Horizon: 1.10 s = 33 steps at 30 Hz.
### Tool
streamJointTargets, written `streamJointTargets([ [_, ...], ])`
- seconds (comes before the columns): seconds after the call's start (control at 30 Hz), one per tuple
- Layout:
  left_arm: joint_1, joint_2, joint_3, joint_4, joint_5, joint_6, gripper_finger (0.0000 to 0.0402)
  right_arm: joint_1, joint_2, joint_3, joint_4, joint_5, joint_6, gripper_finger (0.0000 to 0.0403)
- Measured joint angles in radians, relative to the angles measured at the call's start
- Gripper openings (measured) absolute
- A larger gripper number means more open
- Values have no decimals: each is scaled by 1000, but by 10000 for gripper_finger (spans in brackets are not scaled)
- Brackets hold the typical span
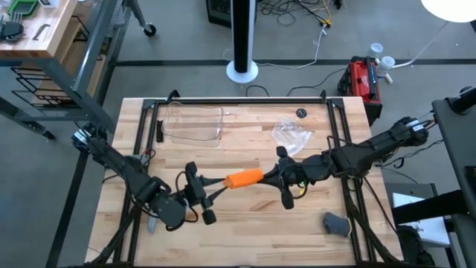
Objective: Roll bandage
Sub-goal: Roll the orange bandage
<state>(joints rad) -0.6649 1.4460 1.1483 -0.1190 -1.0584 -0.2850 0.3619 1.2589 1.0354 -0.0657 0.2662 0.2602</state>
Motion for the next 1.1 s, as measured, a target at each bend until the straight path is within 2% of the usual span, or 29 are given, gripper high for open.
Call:
streamJointTargets([
  [0.2,-1,0,-26,-36,1,-48,189,13,26,65,-43,57,-68,0],
  [0.33,2,0,-45,-32,-13,-63,222,20,26,84,-82,74,-71,0],
  [0.47,16,0,-78,-31,-22,-104,233,28,28,89,-68,75,-79,0],
  [0.6,48,0,-113,-28,51,-151,231,29,30,89,-46,74,-96,0],
  [0.8,63,0,-165,39,64,-137,229,35,30,89,-43,67,-103,0],
  [0.87,63,0,-174,39,65,-129,214,36,30,89,-38,67,-107,0],
  [0.93,63,0,-181,41,80,-108,175,37,30,89,-36,67,-117,0],
  [1.07,63,0,-202,67,137,-90,42,44,29,89,-25,66,-123,0],
  [1.1,63,0,-208,82,143,-89,22,44,29,89,-26,65,-123,0],
])
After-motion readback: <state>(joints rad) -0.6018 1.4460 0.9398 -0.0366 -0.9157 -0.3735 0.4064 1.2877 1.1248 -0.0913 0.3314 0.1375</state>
